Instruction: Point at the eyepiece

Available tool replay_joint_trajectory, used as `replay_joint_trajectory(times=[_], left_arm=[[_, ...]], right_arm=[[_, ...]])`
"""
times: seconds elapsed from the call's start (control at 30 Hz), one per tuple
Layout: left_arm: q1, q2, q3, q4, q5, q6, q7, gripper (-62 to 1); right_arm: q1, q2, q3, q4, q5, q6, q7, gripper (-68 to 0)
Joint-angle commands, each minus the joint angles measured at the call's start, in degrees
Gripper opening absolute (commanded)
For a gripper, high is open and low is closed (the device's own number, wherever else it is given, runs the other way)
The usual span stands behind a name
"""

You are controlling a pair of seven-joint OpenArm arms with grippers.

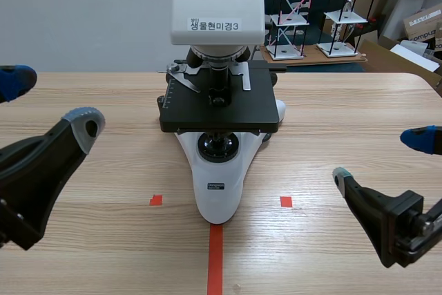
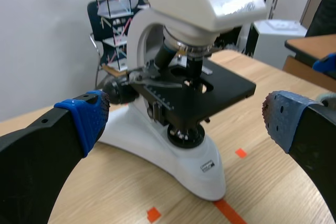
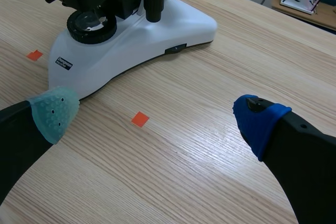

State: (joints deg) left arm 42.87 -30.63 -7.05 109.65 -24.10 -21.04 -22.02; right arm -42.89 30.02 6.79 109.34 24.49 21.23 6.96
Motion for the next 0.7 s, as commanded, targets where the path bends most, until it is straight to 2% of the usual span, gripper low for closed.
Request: replay_joint_trajectory(times=[0.0, 0.57, 0.6, 0.67], left_arm=[[0.13, -0.02, -0.04, 0.68, -0.55, 0.09, -0.81, 0.6], [0.13, -0.02, -0.04, 0.68, -0.15, 0.15, -0.83, 0.6], [0.13, -0.02, -0.04, 0.68, -0.15, 0.15, -0.83, 0.6], [0.13, -0.02, -0.04, 0.68, -0.15, 0.15, -0.83, 0.6]], right_arm=[[-0.13, 0.59, 0.28, 0.85, 0.42, -0.17, 0.87, -1.9], [-0.11, 0.59, 0.28, 0.85, 0.42, -0.20, 1.42, -2.6], [-0.11, 0.61, 0.31, 0.85, 0.42, -0.20, 1.64, -3.5], [-0.11, 0.63, 0.37, 0.85, 0.42, -0.20, 2.56, -10.2]])
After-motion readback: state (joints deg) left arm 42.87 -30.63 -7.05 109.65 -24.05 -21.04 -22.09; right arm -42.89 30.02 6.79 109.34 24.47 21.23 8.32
